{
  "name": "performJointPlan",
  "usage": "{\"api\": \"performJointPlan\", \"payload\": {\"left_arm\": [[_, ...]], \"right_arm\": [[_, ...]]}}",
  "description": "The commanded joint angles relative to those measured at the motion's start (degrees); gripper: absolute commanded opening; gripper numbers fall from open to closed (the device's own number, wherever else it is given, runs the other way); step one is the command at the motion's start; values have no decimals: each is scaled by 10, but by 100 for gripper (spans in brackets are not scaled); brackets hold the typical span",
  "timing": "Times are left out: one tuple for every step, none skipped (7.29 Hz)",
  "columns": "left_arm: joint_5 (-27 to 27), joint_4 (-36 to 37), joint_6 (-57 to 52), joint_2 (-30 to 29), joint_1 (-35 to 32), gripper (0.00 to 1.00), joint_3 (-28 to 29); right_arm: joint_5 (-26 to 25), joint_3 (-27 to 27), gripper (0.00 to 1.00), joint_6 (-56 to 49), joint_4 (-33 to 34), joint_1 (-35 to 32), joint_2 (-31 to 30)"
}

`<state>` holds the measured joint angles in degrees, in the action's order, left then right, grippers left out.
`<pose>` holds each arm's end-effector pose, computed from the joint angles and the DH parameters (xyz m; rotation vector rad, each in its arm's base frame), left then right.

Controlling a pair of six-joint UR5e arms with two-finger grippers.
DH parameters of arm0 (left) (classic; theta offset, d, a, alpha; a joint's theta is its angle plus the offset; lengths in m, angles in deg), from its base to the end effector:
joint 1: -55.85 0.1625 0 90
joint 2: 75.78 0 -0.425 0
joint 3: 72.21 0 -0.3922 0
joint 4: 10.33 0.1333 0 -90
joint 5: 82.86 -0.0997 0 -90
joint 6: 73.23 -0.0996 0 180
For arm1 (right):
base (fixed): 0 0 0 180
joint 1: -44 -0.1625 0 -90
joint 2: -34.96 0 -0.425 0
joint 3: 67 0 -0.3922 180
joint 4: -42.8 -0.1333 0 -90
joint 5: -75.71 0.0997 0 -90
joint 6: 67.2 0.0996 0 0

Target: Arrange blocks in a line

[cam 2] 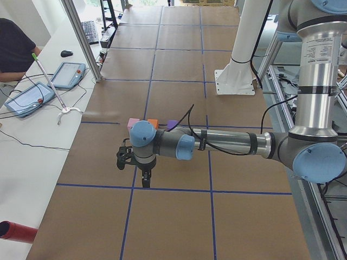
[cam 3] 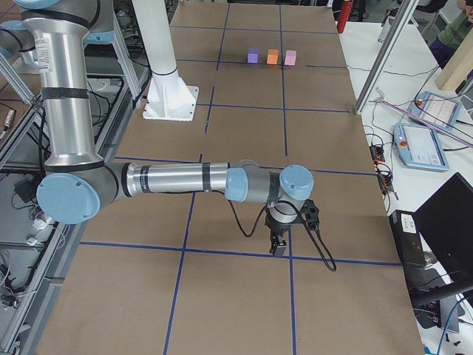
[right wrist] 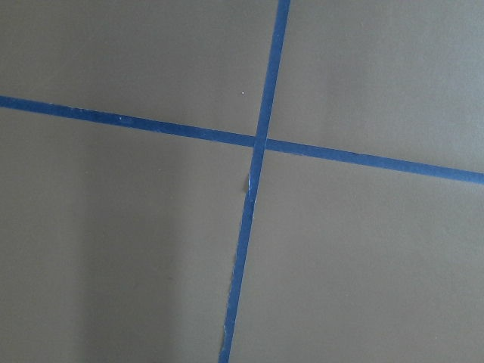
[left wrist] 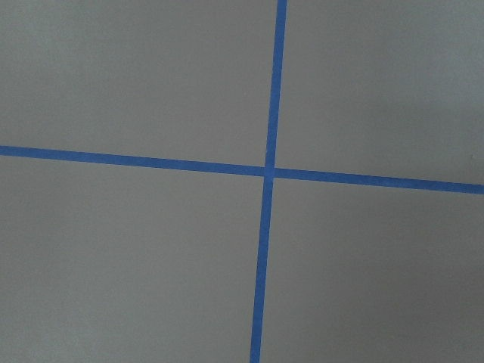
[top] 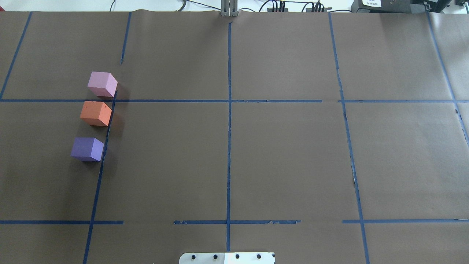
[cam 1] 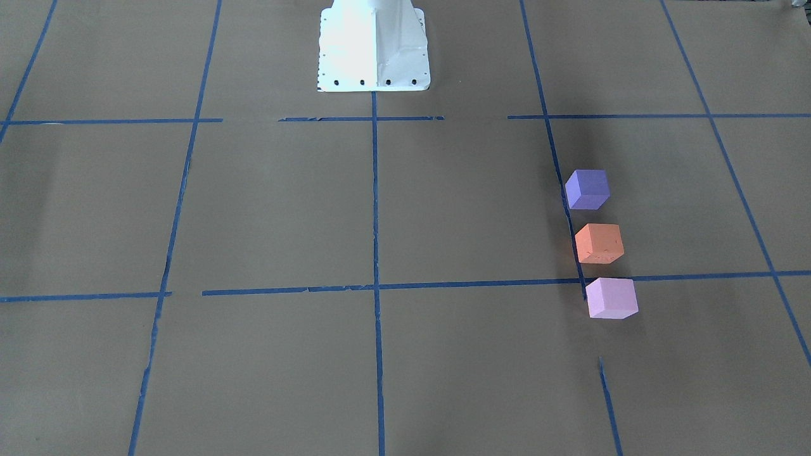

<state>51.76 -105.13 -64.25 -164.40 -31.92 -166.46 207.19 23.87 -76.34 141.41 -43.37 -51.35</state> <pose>-0.0442 -0.4918 0.6247 0.0505 0.7863 -0.0595 0.0437 -0.5150 0.6369 -0.0264 -0.7272 -0.1707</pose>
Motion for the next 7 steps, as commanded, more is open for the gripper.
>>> {"api": "performJointPlan", "payload": {"left_arm": [[0, 29, -35, 1, -4, 100, -1], [1, 38, -59, 3, -5, 100, -1], [0, 52, -63, 2, -12, 100, -6], [1, 55, -67, 3, -21, 100, -6], [1, 55, -71, 2, -26, 100, -6], [0, 55, -71, 2, -28, 100, -4], [1, 56, -71, 3, -29, 100, -3]], "right_arm": [[0, 0, 100, 0, 0, 0, 0], [0, 0, 100, 0, 0, 0, 0], [0, 0, 100, 0, 0, 0, 0], [0, 0, 100, 0, 0, 0, 0], [0, 0, 100, 0, 0, -1, 0], [0, 0, 100, 0, 0, 0, 0], [0, 0, 100, 0, 0, 0, 0]]}}
